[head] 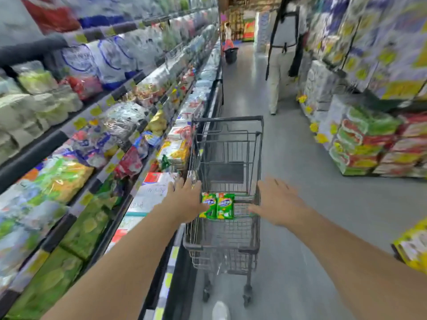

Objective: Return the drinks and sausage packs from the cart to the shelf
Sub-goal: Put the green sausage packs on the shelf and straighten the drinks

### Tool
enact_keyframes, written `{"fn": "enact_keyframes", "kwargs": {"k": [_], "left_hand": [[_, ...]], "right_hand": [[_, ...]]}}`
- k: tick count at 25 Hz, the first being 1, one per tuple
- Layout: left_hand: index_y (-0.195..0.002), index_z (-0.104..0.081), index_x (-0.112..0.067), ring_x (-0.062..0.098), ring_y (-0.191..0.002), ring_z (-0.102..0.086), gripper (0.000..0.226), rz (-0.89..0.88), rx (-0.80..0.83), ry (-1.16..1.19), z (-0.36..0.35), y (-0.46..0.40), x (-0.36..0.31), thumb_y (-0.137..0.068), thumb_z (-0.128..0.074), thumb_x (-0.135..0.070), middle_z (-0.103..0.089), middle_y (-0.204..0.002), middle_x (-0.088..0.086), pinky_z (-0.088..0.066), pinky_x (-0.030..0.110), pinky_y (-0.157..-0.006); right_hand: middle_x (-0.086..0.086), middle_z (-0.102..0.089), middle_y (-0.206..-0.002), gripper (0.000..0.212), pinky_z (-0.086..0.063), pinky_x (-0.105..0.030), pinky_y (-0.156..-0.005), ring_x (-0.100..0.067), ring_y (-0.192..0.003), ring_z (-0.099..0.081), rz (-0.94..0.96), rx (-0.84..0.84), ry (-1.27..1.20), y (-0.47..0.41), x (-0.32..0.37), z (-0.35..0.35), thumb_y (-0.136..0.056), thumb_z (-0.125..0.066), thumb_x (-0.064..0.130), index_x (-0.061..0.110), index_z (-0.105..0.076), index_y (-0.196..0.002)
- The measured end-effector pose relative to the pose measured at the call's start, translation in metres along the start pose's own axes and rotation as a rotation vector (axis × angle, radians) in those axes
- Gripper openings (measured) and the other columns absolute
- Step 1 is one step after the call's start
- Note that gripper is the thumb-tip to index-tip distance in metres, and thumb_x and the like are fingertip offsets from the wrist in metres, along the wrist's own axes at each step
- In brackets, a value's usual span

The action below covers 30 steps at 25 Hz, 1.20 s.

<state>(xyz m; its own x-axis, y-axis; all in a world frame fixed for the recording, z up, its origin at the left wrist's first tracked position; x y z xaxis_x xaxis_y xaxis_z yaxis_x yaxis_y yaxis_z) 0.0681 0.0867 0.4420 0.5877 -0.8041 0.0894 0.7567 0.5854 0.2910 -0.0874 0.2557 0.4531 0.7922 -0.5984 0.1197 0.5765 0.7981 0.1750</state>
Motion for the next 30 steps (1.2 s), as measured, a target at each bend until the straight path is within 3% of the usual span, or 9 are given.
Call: {"fn": "enact_keyframes", "kwargs": {"k": [2, 6, 9, 12, 16, 20, 25, 28, 30], "left_hand": [[-0.158, -0.003, -0.015, 0.036, -0.151, 0.0, 0.084, -0.037, 0.016, -0.002, -0.007, -0.049, 0.003, -0.095, -0.036, -0.061, -0.003, -0.165, 0.015, -0.004, 0.058, -0.12], [-0.157, -0.008, -0.012, 0.037, -0.15, -0.006, 0.082, -0.1, 0.032, -0.007, -0.015, -0.154, 0.02, -0.095, -0.034, -0.06, -0.012, -0.162, 0.016, -0.007, 0.057, -0.12], [-0.156, -0.008, -0.012, 0.035, -0.151, -0.007, 0.083, -0.121, 0.095, 0.006, -0.034, -0.226, 0.027, -0.096, -0.034, -0.061, -0.013, -0.162, 0.016, -0.009, 0.055, -0.121], [-0.154, -0.018, -0.011, 0.034, -0.146, -0.023, 0.08, -0.129, 0.154, 0.068, -0.068, -0.278, 0.025, -0.095, -0.039, -0.06, -0.029, -0.156, 0.015, -0.02, 0.051, -0.119], [-0.151, -0.027, -0.008, 0.035, -0.138, -0.036, 0.076, -0.062, 0.263, 0.171, -0.15, -0.349, 0.024, -0.095, -0.043, -0.056, -0.039, -0.149, 0.018, -0.032, 0.047, -0.113], [-0.15, -0.029, -0.007, 0.034, -0.138, -0.037, 0.073, 0.068, 0.365, 0.291, -0.248, -0.402, 0.024, -0.096, -0.046, -0.052, -0.04, -0.149, 0.017, -0.036, 0.043, -0.111], [-0.144, -0.039, -0.005, 0.033, -0.137, -0.038, 0.066, 0.231, 0.425, 0.362, -0.366, -0.445, 0.038, -0.095, -0.051, -0.048, -0.041, -0.147, 0.016, -0.039, 0.042, -0.11], [-0.136, -0.045, -0.003, 0.039, -0.129, -0.043, 0.063, 0.269, 0.389, 0.389, -0.401, -0.463, 0.044, -0.091, -0.053, -0.046, -0.045, -0.139, 0.021, -0.04, 0.045, -0.106], [-0.136, -0.043, -0.002, 0.041, -0.126, -0.044, 0.064, 0.312, 0.385, 0.392, -0.423, -0.474, 0.048, -0.09, -0.055, -0.045, -0.043, -0.138, 0.022, -0.039, 0.046, -0.105]], "right_hand": [[-0.007, -0.047, -0.128, 0.058, -0.036, -0.042, -0.103, -0.029, -0.127, -0.043, -0.01, 0.014, -0.008, -0.039, -0.005, -0.008, -0.087, -0.054, 0.06, 0.017, -0.047, -0.123], [-0.014, -0.033, -0.153, 0.074, -0.028, -0.045, -0.117, -0.031, -0.142, -0.031, -0.038, 0.11, 0.047, -0.131, -0.007, -0.027, -0.095, -0.042, 0.059, 0.012, -0.028, -0.15], [-0.012, -0.044, -0.147, 0.07, -0.034, -0.045, -0.114, -0.029, -0.135, -0.041, -0.065, 0.162, -0.008, -0.2, -0.014, -0.046, -0.095, -0.043, 0.058, 0.014, -0.034, -0.148], [-0.009, -0.06, -0.123, 0.056, -0.049, -0.042, -0.099, -0.025, -0.111, -0.057, -0.126, 0.214, -0.139, -0.256, -0.028, -0.077, -0.096, -0.047, 0.053, 0.012, -0.046, -0.135], [-0.01, -0.064, -0.098, 0.038, -0.058, -0.04, -0.079, -0.023, -0.083, -0.066, -0.203, 0.295, -0.322, -0.338, -0.046, -0.152, -0.098, -0.048, 0.044, 0.009, -0.057, -0.109], [-0.012, -0.057, -0.076, 0.043, -0.044, -0.032, -0.064, -0.029, -0.079, -0.062, -0.279, 0.413, -0.405, -0.398, -0.054, -0.265, -0.098, -0.052, 0.035, 0.013, -0.04, -0.063], [-0.003, -0.036, -0.055, 0.049, -0.025, -0.025, -0.045, -0.024, -0.063, -0.048, -0.415, 0.512, -0.539, -0.447, -0.059, -0.405, -0.092, -0.06, 0.025, 0.014, -0.034, -0.053], [-0.006, -0.046, -0.064, 0.044, -0.031, -0.027, -0.049, -0.024, -0.074, -0.05, -0.442, 0.534, -0.553, -0.462, -0.054, -0.453, -0.094, -0.061, 0.03, 0.009, -0.042, -0.06], [-0.018, -0.06, -0.087, 0.029, -0.043, -0.03, -0.066, -0.028, -0.087, -0.059, -0.414, 0.583, -0.563, -0.471, -0.044, -0.479, -0.095, -0.059, 0.033, 0.008, -0.056, -0.081]]}}
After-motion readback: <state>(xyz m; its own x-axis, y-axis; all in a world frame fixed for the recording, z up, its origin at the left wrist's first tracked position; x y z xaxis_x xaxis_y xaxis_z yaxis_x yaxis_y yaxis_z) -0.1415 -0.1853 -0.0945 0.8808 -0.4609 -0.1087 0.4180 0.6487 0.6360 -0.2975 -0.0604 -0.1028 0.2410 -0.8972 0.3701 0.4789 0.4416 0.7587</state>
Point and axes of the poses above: each hand's wrist, its own y-axis away from the middle knuckle, its own z-axis out of the back of the hand, x = y × z, the point moved 8 cm from there along -y, towards the middle knuckle
